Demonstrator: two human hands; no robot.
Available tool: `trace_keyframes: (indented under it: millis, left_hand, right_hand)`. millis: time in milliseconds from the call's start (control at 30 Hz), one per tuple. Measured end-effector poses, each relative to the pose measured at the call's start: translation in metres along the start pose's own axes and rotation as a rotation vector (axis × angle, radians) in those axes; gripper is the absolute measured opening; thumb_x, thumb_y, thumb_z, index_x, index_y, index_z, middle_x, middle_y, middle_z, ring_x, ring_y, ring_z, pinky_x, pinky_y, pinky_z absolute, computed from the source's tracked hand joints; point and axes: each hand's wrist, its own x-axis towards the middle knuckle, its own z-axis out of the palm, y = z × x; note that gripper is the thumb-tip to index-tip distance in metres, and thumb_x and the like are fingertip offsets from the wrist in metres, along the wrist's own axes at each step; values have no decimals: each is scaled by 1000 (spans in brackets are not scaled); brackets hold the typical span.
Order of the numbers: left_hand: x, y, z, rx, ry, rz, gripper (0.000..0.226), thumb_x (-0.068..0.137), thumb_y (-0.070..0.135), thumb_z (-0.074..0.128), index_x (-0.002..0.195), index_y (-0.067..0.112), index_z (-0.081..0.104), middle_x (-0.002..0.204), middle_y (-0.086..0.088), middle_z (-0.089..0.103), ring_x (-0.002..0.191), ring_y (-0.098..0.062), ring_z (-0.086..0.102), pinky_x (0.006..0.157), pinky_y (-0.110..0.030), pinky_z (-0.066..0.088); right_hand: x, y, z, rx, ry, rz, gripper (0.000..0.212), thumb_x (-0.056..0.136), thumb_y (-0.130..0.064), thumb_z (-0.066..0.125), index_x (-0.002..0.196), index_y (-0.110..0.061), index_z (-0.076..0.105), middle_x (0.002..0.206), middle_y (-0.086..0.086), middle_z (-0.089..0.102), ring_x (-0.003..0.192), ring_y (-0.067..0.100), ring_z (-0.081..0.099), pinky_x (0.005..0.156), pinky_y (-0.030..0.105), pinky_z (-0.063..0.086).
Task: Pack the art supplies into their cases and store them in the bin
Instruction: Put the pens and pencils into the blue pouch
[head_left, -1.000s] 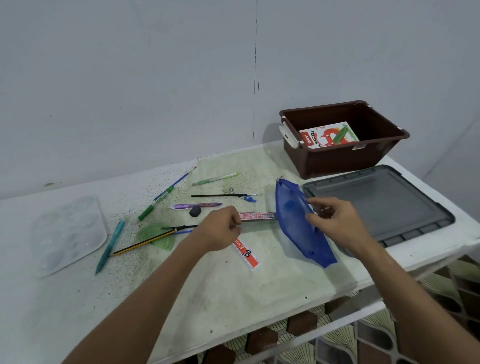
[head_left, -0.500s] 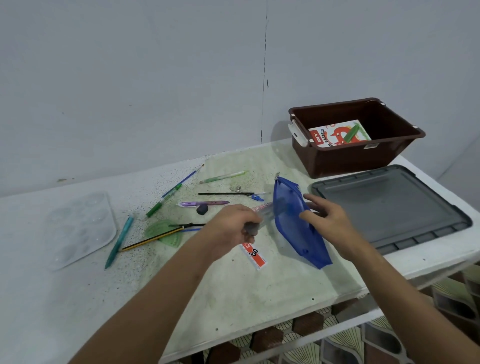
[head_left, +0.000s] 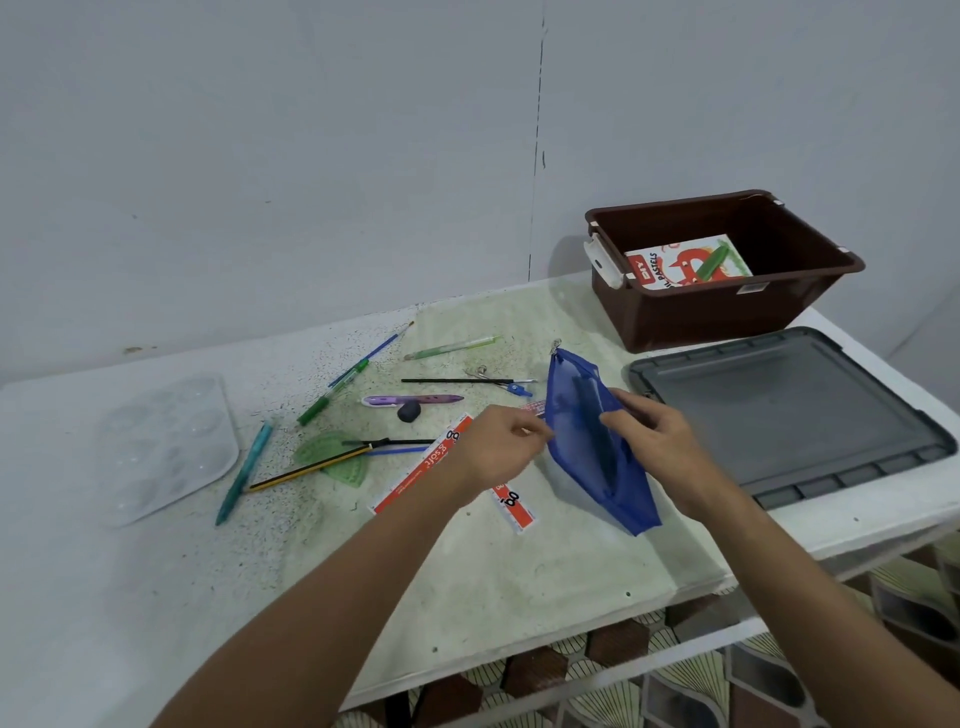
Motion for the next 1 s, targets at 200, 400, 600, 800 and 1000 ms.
trace_keyframes:
  millis: [200, 400, 600, 800, 1000]
  left_hand:
    - [-3, -33, -17, 392, 160, -150, 20, 86, 29, 60, 97, 13, 55, 89, -5, 61, 71, -20, 65, 62, -35, 58]
    - [-6, -55, -16, 814, 386, -72, 39, 90, 42, 54, 113, 10, 49, 117, -10, 47, 106, -26, 50, 72, -32, 41]
    - [2, -66, -26, 831, 350, -34, 31, 85, 42, 58, 94, 13, 55, 96, -5, 58, 85, -21, 57, 64, -31, 45]
    - [8, -47, -41, 431, 377, 91, 23, 85, 20, 59, 66, 8, 54, 66, -6, 52, 54, -17, 47, 47, -26, 32]
    - [9, 17, -34, -78, 91, -14, 23, 93, 34, 60, 82, 15, 66, 78, -7, 68, 67, -19, 66, 59, -27, 51]
  right_hand:
    - [0, 0, 1, -28, -3, 1, 29, 93, -26, 59, 122, -31, 59, 115, -10, 61, 99, 10, 59, 75, 30, 53]
    - [-2, 0, 6, -61, 0, -24, 41, 93, -25, 60, 133, -24, 54, 123, -8, 57, 97, 3, 57, 67, 19, 49]
    - [-2, 0, 8, -91, -9, -21, 44, 92, -28, 61, 135, -26, 52, 131, -5, 54, 107, 9, 54, 67, 18, 47]
    - [-2, -3, 6, -94, -4, -14, 44, 92, -29, 60, 135, -27, 51, 132, -6, 53, 105, 9, 55, 68, 20, 46]
    - [-6, -2, 3, -50, -5, -29, 43, 92, -26, 61, 134, -25, 53, 127, -8, 57, 99, 3, 58, 68, 18, 48]
